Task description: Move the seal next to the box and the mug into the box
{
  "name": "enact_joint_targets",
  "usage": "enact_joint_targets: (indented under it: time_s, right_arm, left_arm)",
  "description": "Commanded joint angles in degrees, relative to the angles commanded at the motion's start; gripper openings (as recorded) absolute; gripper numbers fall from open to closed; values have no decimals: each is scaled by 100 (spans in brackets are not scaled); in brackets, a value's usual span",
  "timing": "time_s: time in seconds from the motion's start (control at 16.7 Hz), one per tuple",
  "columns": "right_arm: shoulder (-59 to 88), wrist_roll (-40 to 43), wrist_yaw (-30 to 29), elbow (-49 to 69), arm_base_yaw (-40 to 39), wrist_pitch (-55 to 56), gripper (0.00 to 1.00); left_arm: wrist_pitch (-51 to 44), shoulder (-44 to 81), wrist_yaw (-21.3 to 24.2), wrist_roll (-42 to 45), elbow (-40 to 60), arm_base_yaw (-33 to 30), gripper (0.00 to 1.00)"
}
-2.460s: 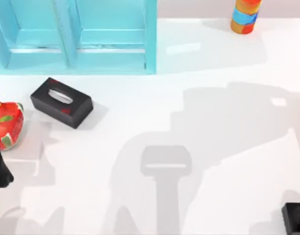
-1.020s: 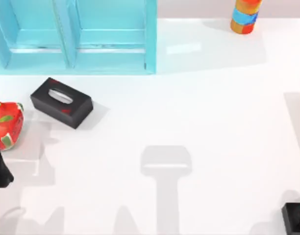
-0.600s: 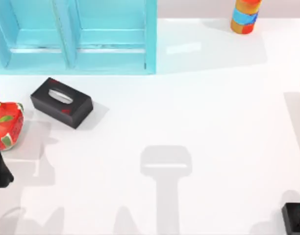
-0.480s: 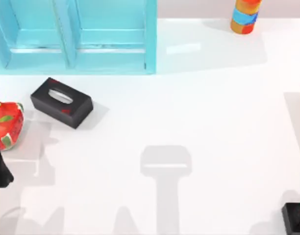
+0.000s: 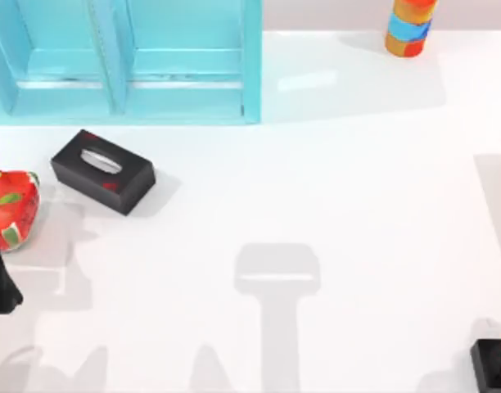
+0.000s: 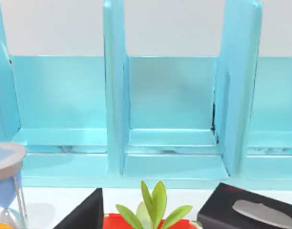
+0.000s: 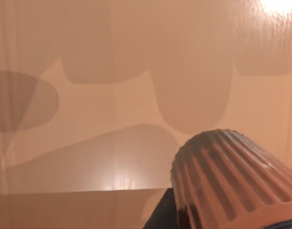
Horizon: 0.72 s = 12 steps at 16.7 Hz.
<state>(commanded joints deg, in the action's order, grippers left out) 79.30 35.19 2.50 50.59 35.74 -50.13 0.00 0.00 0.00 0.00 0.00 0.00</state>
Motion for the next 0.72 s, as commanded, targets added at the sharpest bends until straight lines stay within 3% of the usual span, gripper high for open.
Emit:
enact_joint_targets:
  time_s: [0.6, 0.72]
  right_arm:
    - [469, -44, -64, -111, -81, 216, 0]
    - [469, -44, -64, -111, -81, 216, 15]
  left_arm:
    - [0, 0, 0, 0, 0, 0, 100]
    - [0, 0, 0, 0, 0, 0, 100]
